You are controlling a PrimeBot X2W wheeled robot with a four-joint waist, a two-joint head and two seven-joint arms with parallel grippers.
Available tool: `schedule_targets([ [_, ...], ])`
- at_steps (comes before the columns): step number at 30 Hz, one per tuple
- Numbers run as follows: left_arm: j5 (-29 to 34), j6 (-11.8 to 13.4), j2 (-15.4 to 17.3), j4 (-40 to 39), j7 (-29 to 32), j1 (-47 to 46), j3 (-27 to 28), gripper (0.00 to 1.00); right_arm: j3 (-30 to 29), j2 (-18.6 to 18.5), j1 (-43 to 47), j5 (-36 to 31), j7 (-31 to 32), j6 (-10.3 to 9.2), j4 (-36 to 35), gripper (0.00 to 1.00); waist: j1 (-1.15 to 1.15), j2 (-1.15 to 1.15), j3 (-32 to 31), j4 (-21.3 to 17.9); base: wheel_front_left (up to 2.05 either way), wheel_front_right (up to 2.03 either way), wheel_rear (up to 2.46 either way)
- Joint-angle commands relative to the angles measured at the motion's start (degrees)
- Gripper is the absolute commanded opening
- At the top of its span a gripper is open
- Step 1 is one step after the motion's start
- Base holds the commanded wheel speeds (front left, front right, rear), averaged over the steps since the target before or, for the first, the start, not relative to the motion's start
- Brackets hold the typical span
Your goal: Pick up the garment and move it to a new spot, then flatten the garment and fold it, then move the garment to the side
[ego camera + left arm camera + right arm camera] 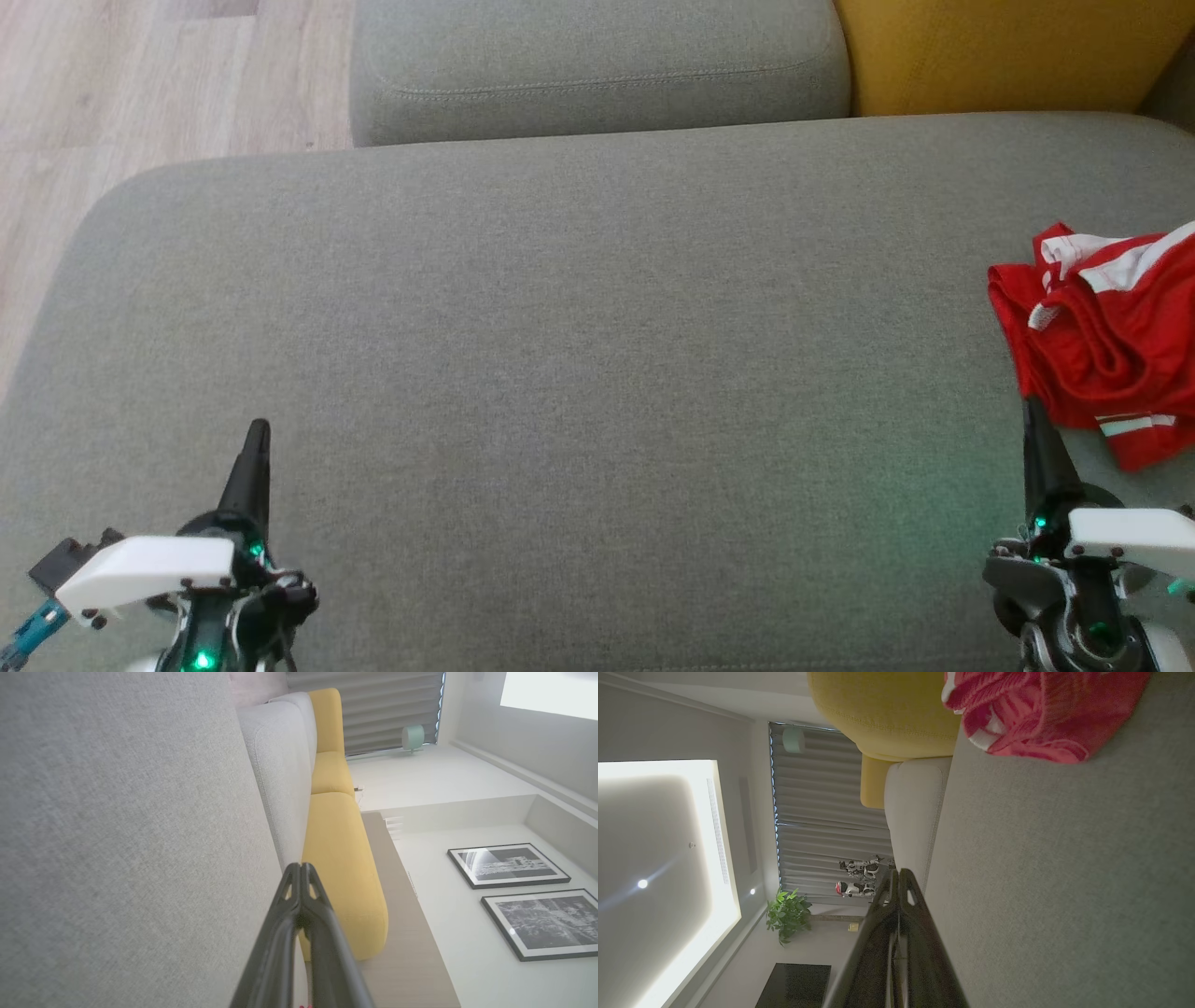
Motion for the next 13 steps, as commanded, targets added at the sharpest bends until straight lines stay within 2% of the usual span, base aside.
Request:
schedule_targets([
  [1,-1.7,-0.7,0.3,-1.6,0.6,-3.6,2.3,0.00,0.8,-0.9,-3.2,1.9,-0.5,-0.04,-1.6,0.00,0.00,0.00,0.0,0.0,0.00,0.00,0.00],
  [13,-8.5,-2.4,-0.6,-0.6,2.1,-4.7,4.4,0.00,0.0,-0.8,-3.9,9.2,-0.4,-0.04,-0.5,0.00,0.00,0.00,0.1,0.0,0.00,0.00,0.00],
])
